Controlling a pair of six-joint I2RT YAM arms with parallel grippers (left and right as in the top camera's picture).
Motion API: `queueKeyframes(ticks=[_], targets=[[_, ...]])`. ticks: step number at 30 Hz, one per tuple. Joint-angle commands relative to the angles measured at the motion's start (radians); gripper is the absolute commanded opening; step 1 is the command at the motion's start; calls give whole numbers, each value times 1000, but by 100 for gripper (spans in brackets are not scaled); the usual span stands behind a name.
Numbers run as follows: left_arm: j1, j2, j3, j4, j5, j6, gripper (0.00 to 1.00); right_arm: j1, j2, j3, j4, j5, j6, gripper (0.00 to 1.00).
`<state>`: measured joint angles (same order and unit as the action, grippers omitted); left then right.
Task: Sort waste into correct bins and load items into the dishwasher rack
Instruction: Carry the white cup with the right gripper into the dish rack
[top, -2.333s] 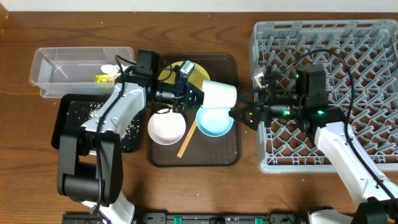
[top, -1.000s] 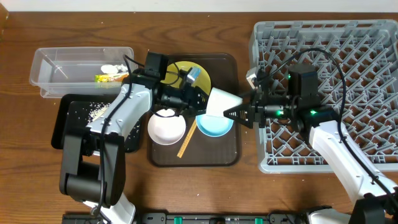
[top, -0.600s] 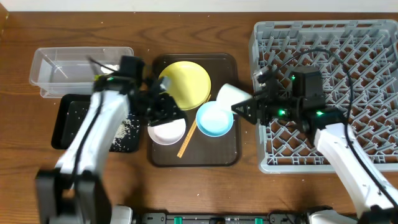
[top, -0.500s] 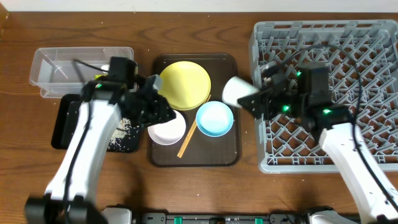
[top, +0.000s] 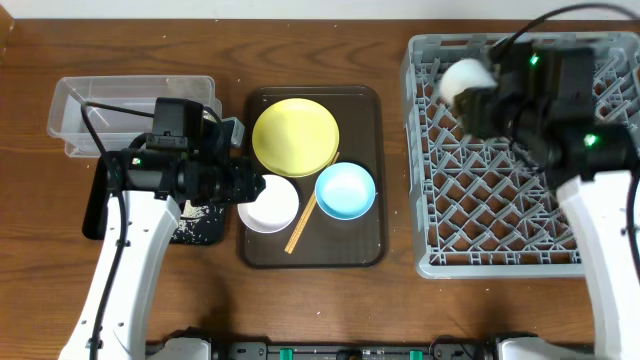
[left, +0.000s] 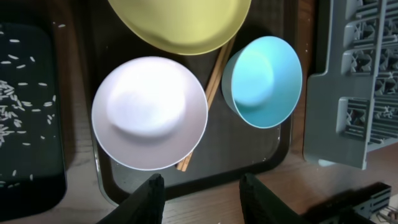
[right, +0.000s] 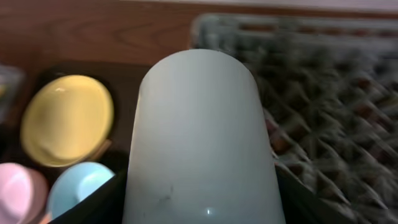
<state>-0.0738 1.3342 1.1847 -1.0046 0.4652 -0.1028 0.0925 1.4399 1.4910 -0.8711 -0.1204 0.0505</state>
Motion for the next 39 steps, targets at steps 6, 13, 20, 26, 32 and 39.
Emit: queueKeyframes(ticks=[6, 13, 20, 26, 32, 39], targets=[[3, -1, 12, -5, -13, 12, 42, -97, 283, 337, -181, 114, 16, 1], [3, -1, 12, -5, -13, -3, 42, -142, 544, 569, -300, 186, 45, 1], [3, -1, 12, -5, -14, -6, 43, -164, 653, 592, -274, 210, 61, 1], [3, -1, 12, -6, -13, -6, 42, -164, 700, 592, -261, 210, 61, 1], [3, -1, 12, -12, -13, -6, 43, -163, 706, 592, -226, 201, 61, 1], [3, 0, 12, -13, -13, -6, 42, -163, 706, 590, -220, 172, 61, 6]])
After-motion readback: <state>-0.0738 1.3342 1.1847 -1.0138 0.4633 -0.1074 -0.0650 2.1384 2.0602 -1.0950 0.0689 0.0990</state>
